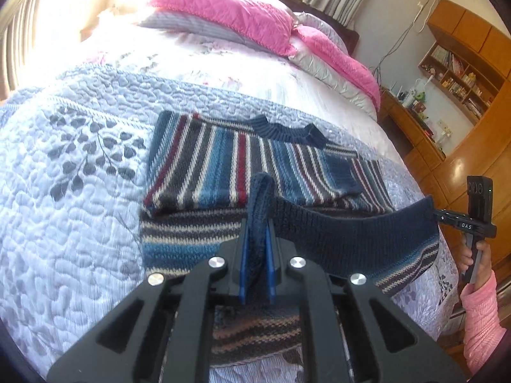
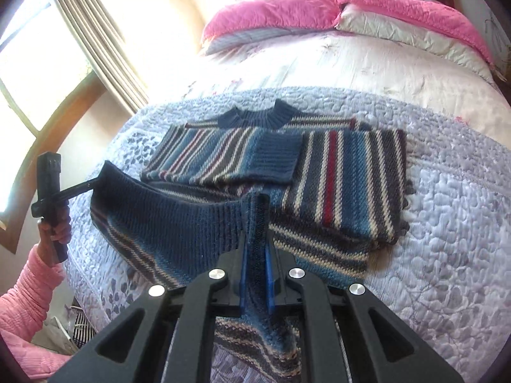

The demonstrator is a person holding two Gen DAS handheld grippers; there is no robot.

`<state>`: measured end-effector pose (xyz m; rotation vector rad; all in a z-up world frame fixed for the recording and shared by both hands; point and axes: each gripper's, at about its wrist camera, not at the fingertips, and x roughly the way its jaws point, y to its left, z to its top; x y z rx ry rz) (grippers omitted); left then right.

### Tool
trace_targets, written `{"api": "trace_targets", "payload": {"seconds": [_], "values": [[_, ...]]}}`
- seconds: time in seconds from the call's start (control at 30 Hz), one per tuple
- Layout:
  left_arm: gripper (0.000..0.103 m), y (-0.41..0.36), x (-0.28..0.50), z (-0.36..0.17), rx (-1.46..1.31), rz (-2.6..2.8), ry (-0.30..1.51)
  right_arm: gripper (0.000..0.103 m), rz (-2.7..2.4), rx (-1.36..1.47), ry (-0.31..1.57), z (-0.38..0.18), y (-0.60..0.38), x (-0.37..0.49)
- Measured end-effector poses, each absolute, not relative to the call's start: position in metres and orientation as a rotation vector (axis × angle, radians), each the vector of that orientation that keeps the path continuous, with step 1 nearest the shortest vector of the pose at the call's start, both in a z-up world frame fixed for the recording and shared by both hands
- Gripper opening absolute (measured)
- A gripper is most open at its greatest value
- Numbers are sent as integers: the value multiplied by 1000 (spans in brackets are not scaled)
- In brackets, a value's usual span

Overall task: Fold small clothes
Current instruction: 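Carry the hem over the collar with both tools and lay it down, then open both tools and release the folded hem onto the sweater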

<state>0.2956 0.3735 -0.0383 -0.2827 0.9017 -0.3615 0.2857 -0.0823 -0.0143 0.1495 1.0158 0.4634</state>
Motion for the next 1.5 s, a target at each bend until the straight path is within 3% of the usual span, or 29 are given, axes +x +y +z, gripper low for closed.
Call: {"api": "trace_targets", "payload": {"seconds": [0.23,0.47,1.0,1.3,1.37,1.4,1.47,1.5], "values": [[8,368,364,0,-245,-291,831,9,373,158,983,23,-88,352],[8,356,439,-2,-223,-212,812,9,293,165,986,23,-92,425],[9,340,520,-123,-165,-95,1026,9,151,203,1182,-98,-102,514],[12,346,523,-142,-192,-88,1040,11,136,279,1191,-133,-113,516],[15,348,523,-139,-212,-81,1051,15,138,296,1190,-129,-115,514],[18,349,523,-136,-235,-81,1059,21,144,312,1186,-124,-117,511],[40,352,519,-126,-263,-70,1074,39,147,303,1155,-109,-121,502],[42,353,513,-117,-261,-68,1058,47,144,283,1141,-100,-123,495]]}}
